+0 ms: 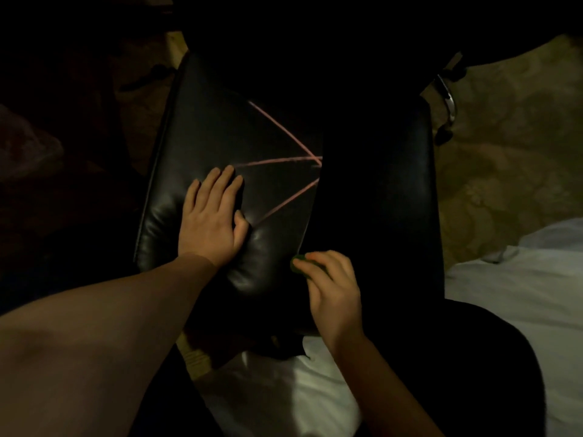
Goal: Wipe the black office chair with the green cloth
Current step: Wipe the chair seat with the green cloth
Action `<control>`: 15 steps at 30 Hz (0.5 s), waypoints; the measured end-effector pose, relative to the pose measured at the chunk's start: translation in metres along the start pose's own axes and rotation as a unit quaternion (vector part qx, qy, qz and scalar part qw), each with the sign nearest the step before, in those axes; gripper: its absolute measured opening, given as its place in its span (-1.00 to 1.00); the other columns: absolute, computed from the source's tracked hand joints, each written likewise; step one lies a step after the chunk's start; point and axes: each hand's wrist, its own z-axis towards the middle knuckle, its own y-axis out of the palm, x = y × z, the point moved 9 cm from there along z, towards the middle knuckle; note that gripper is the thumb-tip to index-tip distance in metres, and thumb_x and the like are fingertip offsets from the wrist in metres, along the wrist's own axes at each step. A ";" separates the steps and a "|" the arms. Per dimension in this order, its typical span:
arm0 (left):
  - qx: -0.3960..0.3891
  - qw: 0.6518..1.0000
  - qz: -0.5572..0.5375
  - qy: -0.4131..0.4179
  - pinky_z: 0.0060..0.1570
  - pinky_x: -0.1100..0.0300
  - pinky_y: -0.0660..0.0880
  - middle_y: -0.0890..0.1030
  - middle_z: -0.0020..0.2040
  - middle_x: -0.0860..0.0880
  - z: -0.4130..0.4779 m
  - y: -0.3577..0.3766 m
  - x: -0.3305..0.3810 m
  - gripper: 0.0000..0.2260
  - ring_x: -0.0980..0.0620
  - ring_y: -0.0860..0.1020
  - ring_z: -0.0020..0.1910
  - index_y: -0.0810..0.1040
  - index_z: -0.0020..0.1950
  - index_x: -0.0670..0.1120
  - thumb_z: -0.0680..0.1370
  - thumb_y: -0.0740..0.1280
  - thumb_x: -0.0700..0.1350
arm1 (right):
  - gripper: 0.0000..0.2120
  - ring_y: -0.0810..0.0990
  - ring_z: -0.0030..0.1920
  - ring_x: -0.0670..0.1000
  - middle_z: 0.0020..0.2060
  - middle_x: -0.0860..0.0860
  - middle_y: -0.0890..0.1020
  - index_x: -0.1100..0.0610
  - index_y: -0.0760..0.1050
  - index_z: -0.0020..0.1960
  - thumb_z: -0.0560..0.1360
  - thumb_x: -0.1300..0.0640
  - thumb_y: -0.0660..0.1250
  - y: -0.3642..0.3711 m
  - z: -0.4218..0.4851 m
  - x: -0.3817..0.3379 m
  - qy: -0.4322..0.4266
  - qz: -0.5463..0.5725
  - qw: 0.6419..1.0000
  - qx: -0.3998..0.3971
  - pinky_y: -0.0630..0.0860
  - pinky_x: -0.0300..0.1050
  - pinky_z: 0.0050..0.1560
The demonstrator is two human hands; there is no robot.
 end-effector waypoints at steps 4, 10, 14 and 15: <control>-0.004 1.000 0.000 0.001 0.47 -0.09 0.14 0.34 0.50 -0.13 0.000 0.000 0.001 -0.47 -0.11 0.27 0.50 0.40 0.44 -0.15 0.50 0.11 -0.02 | -0.74 0.50 0.04 0.12 -0.06 0.13 0.62 0.18 0.69 -0.04 0.39 0.45 0.38 -0.003 0.037 0.013 0.020 0.006 0.999 0.030 0.43 -0.15 0.16; -0.012 1.000 0.010 0.001 0.48 -0.09 0.14 0.33 0.51 -0.13 0.001 0.002 -0.001 -0.46 -0.11 0.26 0.50 0.39 0.46 -0.15 0.50 0.12 -0.02 | -0.79 0.52 0.02 0.07 -0.10 0.07 0.61 0.15 0.69 -0.05 0.40 0.38 0.42 0.000 0.109 0.039 0.063 -0.038 0.997 0.011 0.37 -0.32 0.10; -0.016 1.000 0.010 0.000 0.47 -0.09 0.13 0.34 0.50 -0.14 0.001 0.002 0.000 -0.46 -0.11 0.27 0.50 0.40 0.46 -0.16 0.49 0.12 -0.03 | -0.80 0.51 0.03 0.07 -0.11 0.07 0.61 0.15 0.69 -0.04 0.44 0.36 0.39 0.001 0.141 0.051 0.077 -0.039 0.996 0.010 0.38 -0.31 0.08; -0.016 1.000 0.010 0.000 0.46 -0.09 0.13 0.34 0.50 -0.14 0.001 0.002 0.001 -0.45 -0.12 0.28 0.50 0.40 0.45 -0.16 0.48 0.12 -0.03 | -0.80 0.50 0.04 0.06 -0.10 0.07 0.60 0.15 0.69 -0.03 0.44 0.36 0.38 0.001 0.148 0.053 0.078 -0.044 0.996 0.009 0.40 -0.30 0.09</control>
